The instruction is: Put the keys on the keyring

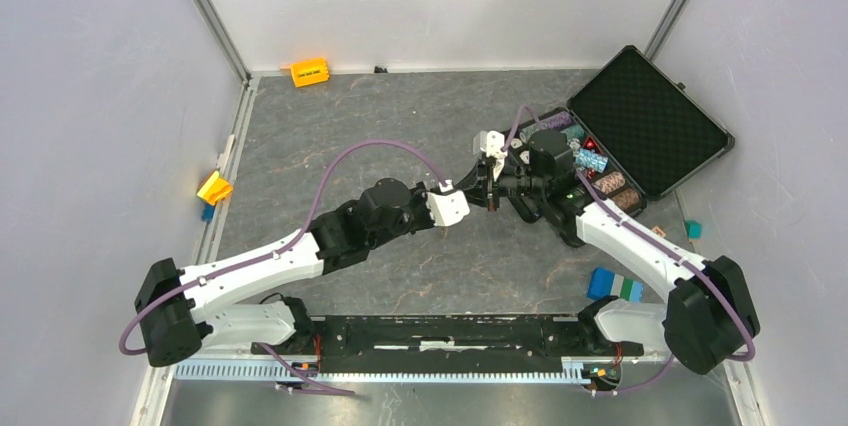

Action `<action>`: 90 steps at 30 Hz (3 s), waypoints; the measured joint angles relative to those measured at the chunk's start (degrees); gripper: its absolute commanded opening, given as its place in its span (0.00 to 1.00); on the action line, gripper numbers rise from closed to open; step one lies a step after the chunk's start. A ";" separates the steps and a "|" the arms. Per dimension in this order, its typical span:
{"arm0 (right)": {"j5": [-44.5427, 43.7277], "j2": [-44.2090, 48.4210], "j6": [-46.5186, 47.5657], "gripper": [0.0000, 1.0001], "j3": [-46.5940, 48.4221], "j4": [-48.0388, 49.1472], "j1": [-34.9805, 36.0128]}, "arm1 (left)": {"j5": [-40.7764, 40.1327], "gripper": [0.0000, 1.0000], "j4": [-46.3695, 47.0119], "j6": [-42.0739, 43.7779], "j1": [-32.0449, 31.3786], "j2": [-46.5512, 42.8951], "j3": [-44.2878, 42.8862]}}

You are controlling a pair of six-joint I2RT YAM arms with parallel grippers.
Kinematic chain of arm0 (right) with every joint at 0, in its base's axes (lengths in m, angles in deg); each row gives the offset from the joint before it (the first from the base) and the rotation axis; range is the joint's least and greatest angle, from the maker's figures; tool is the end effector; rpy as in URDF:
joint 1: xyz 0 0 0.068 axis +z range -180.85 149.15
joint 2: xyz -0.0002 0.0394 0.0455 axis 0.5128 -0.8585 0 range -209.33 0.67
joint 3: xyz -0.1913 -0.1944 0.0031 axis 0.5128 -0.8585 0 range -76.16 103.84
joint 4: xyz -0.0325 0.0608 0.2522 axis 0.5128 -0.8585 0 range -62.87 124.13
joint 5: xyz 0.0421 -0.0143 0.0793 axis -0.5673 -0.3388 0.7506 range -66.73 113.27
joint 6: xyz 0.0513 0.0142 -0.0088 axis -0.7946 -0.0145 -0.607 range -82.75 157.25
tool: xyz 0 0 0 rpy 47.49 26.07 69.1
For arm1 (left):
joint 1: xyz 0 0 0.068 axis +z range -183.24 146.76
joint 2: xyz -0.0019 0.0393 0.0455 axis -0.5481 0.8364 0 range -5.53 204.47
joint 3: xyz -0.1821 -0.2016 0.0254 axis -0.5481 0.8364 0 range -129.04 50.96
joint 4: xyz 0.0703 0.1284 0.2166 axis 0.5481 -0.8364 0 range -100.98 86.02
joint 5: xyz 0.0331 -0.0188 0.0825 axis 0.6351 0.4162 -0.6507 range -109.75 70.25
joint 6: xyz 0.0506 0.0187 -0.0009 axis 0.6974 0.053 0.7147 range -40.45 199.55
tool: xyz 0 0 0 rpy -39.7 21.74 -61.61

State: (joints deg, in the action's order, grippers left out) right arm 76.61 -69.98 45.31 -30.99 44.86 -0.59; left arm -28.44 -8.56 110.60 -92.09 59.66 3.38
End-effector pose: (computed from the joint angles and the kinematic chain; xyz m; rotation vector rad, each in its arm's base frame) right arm 0.2203 0.1617 0.2870 -1.2053 1.4200 1.1138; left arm 0.1401 -0.2213 0.2949 1.3104 1.4539 -0.1714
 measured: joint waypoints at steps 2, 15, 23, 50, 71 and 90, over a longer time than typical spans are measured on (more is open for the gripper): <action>0.02 0.00 -0.07 0.00 -0.07 0.00 0.00 | 0.28 0.02 0.02 -0.20 0.00 -0.22 0.00; 0.42 0.00 -0.57 0.00 -0.98 0.74 -0.02 | 1.29 0.02 0.00 -1.22 0.00 -0.26 0.00; 0.94 2.01 0.22 0.00 -1.29 0.26 -2.03 | 0.22 0.02 0.04 -1.22 0.00 -0.26 0.00; 4.17 -0.66 -4.04 0.00 -3.43 3.76 -2.60 | 0.37 0.02 0.24 -1.29 0.00 -0.26 0.02; 4.44 -1.66 -4.85 0.00 -3.43 5.07 -2.12 | 1.70 0.02 0.22 -2.23 0.00 -0.26 0.02; 3.43 -2.32 -4.92 0.00 -3.43 4.87 -2.12 | 2.86 0.02 0.20 -2.25 0.00 -0.52 0.02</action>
State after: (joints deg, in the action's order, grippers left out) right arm 80.04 -72.30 40.39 -34.43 49.73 -2.71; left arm -25.58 -8.36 108.35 -92.09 59.14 3.41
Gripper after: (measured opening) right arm 0.006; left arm 0.038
